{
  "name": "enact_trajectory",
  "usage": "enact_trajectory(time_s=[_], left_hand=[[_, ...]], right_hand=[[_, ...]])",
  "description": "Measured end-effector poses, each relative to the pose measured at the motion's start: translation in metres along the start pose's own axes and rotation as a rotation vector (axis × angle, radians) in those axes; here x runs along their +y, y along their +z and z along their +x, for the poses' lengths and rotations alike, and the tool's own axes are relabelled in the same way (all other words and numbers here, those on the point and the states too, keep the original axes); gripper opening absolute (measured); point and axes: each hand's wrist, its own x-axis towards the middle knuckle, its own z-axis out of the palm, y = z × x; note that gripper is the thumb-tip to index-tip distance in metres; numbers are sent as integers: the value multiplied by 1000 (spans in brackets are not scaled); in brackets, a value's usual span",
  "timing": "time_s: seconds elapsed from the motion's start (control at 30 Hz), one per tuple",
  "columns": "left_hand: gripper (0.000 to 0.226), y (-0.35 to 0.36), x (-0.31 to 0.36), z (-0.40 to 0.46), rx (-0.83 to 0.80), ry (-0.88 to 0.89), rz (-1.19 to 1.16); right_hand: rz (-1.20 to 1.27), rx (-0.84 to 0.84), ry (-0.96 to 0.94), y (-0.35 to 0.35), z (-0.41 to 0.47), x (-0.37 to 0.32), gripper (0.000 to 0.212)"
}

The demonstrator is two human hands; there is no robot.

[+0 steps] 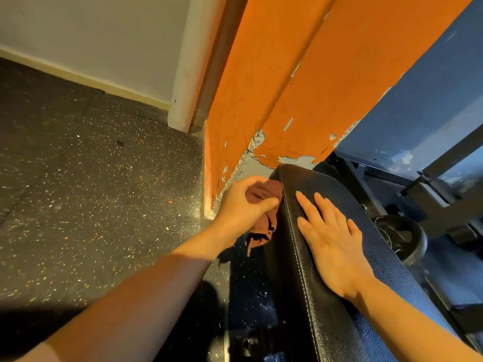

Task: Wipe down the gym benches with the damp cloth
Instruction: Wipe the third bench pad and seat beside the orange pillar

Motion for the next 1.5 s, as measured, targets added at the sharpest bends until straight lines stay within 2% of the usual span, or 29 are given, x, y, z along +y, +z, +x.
enact_trajectory(time_s=[0.13, 0.27, 0.33, 0.37, 0.43, 0.47, 0.57, 0.67, 0.8, 0.87, 1.0, 1.13, 1.23, 1.33, 1.4, 1.5], left_hand=[[31, 7, 6, 31, 117, -44, 72], [29, 0, 10, 58, 246, -29, 165], [25, -11, 13, 67, 380, -57, 74], [20, -14, 13, 70, 391, -80, -32], [7, -10, 14, 72, 280, -115, -257], [8, -4, 13, 71, 199, -122, -287], [15, 14, 4, 61, 46, -77, -155], [34, 10, -3, 42, 61, -25, -157], [34, 6, -9, -7, -13, 45, -85], [34, 8, -7, -13, 9, 85, 8], [31, 14, 5, 34, 127, 91, 165], [30, 19, 8, 46, 100, 75, 207], [31, 14, 2, 13, 67, 149, 179], [36, 10, -3, -6, -13, 239, 142], [33, 12, -1, 10, 17, 221, 130], [30, 20, 5, 43, 114, 99, 168]], right_hand=[[-1, 5, 10, 0, 2, 1, 51], [19, 8, 0, 1, 2, 2, 55], [31, 11, -7, 0, 2, 2, 57], [26, 9, -9, 0, 2, 2, 57], [15, 9, -10, 0, 2, 2, 57], [14, 12, -10, 1, 2, 2, 55], [14, 10, -7, 0, 3, 2, 52], [3, 16, -1, 1, 3, 2, 54], [-14, 23, -4, 2, 3, 2, 57], [-24, 23, -1, 2, 3, 2, 60], [-10, 23, 2, 1, 2, 2, 50], [0, 11, -3, 1, 3, 3, 58], [-19, 13, -2, 1, 4, 3, 51], [-18, 13, -4, 1, 3, 2, 53], [-16, 8, -4, 0, 3, 2, 48], [3, 2, 3, -2, 2, 1, 49]])
